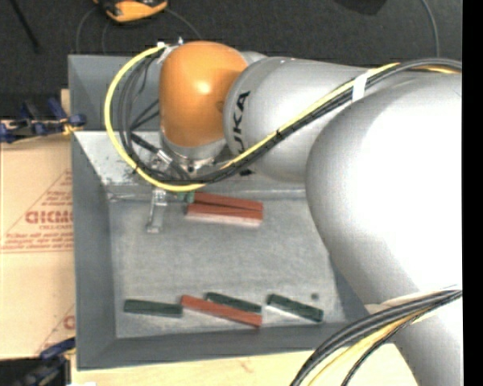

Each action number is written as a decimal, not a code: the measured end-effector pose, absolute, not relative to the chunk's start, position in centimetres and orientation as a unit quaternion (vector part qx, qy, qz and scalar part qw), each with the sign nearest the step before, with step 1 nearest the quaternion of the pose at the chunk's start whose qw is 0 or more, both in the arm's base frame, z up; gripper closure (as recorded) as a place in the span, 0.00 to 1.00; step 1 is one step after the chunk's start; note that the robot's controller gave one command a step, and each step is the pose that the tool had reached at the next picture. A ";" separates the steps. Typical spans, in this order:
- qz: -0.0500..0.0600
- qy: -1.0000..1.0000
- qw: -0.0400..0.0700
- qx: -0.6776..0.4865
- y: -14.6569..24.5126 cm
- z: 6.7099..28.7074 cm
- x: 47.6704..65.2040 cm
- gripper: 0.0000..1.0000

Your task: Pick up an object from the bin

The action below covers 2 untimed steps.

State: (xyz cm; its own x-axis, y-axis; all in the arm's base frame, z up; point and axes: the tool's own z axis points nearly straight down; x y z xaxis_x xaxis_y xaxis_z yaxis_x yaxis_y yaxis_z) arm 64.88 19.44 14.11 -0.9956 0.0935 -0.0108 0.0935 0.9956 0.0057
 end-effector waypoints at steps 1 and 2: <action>0.000 0.998 0.000 0.058 17.9 10.7 64.9 0.00; 0.000 1.000 0.002 0.009 13.8 9.9 64.1 0.00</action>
Offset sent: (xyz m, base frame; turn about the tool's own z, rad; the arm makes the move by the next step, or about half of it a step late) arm -0.0130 -0.0724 -0.0475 -0.0504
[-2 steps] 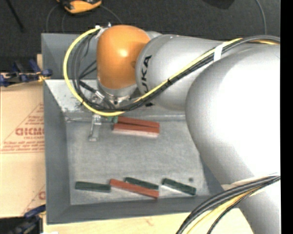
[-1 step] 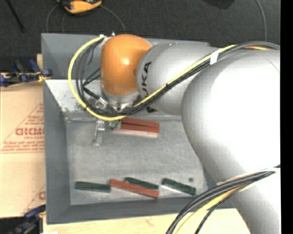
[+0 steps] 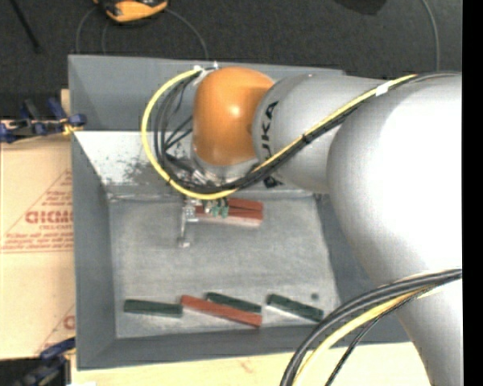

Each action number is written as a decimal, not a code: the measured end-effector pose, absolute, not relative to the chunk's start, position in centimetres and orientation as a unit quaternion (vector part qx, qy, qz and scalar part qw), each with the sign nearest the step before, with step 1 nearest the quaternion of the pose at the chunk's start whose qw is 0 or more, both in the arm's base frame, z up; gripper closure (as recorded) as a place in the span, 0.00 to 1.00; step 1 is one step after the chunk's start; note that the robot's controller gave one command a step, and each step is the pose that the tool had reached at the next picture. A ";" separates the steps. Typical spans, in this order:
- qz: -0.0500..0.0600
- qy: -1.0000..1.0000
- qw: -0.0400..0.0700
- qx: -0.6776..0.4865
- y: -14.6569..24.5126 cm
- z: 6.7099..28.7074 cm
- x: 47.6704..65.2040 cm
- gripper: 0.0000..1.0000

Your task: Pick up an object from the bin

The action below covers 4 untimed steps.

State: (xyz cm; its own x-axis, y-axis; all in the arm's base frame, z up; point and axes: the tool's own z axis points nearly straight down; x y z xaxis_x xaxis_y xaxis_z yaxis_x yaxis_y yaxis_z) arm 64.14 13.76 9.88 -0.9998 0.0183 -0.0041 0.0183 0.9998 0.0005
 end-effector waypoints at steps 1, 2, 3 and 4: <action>0.000 0.999 0.002 -0.032 11.8 11.0 64.1 0.00; 0.000 0.977 0.002 -0.214 9.1 11.5 63.7 0.00; -0.001 0.956 0.003 -0.292 7.9 11.5 63.8 0.00; 0.001 0.986 0.003 -0.165 7.4 9.7 64.5 0.00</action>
Offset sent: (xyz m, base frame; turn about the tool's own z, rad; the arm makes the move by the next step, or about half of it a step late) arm -0.0110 -0.0764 0.0179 -0.6887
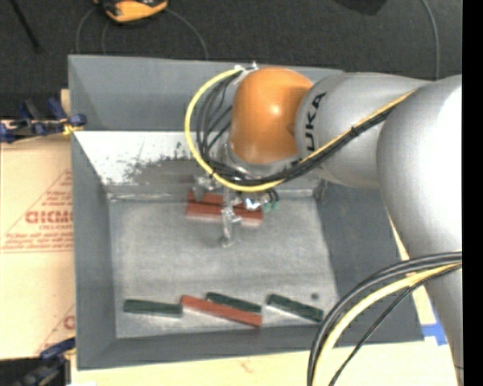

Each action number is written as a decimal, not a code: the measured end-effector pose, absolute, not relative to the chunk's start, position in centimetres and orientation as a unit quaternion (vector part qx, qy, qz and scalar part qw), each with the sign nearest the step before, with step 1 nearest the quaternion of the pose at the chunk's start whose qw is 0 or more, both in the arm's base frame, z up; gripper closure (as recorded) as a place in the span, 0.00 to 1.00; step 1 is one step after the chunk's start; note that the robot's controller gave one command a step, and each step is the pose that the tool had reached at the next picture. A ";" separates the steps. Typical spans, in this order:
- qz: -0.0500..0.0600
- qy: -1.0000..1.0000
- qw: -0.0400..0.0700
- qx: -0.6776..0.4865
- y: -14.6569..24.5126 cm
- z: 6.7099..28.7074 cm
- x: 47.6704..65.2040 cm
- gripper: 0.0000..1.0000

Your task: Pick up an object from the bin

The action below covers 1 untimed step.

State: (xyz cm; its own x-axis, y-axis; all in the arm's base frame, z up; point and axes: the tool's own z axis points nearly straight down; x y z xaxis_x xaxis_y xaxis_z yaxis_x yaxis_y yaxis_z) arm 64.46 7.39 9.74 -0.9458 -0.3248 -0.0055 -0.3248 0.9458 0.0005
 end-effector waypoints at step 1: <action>0.001 0.988 0.002 -0.156 8.5 9.5 64.9 0.00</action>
Offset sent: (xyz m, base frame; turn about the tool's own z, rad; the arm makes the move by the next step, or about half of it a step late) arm -0.0152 0.0140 -0.0274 0.1338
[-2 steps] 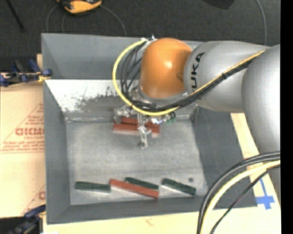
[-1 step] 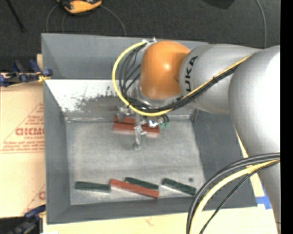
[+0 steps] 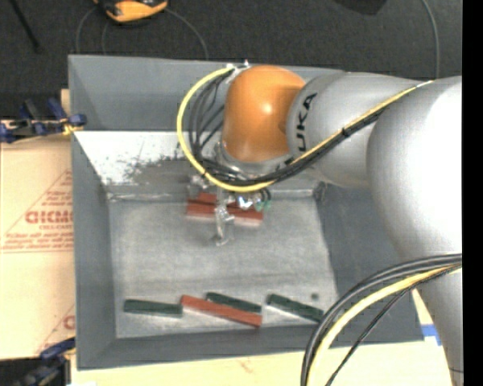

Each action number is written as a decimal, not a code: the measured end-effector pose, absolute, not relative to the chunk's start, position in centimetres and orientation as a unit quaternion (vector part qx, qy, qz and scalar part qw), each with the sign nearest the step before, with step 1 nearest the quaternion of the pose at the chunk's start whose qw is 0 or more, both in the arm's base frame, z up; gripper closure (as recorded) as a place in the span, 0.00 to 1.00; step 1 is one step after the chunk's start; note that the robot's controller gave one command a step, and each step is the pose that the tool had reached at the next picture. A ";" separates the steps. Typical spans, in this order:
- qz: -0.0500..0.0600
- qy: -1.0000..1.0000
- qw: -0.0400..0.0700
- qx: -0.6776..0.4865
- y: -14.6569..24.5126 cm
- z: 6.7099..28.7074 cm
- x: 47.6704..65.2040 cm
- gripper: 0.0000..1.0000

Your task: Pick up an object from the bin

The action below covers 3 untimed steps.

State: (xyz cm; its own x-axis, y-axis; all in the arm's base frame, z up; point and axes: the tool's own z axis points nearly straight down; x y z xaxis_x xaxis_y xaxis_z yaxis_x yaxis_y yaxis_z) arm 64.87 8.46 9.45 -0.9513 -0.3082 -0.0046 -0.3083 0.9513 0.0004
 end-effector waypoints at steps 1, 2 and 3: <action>0.001 0.995 0.007 -0.097 8.8 7.4 63.3 1.00; 0.001 0.995 0.006 -0.097 8.8 7.4 63.3 1.00; 0.000 0.995 -0.001 -0.101 9.1 12.0 63.2 1.00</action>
Offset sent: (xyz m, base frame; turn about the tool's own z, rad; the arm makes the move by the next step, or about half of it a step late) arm 0.0000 0.0000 0.0000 0.0000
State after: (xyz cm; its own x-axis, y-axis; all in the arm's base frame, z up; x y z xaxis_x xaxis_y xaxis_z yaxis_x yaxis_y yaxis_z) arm 63.24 9.12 11.97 -0.9797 -0.2004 0.0024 -0.2004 0.9797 0.0008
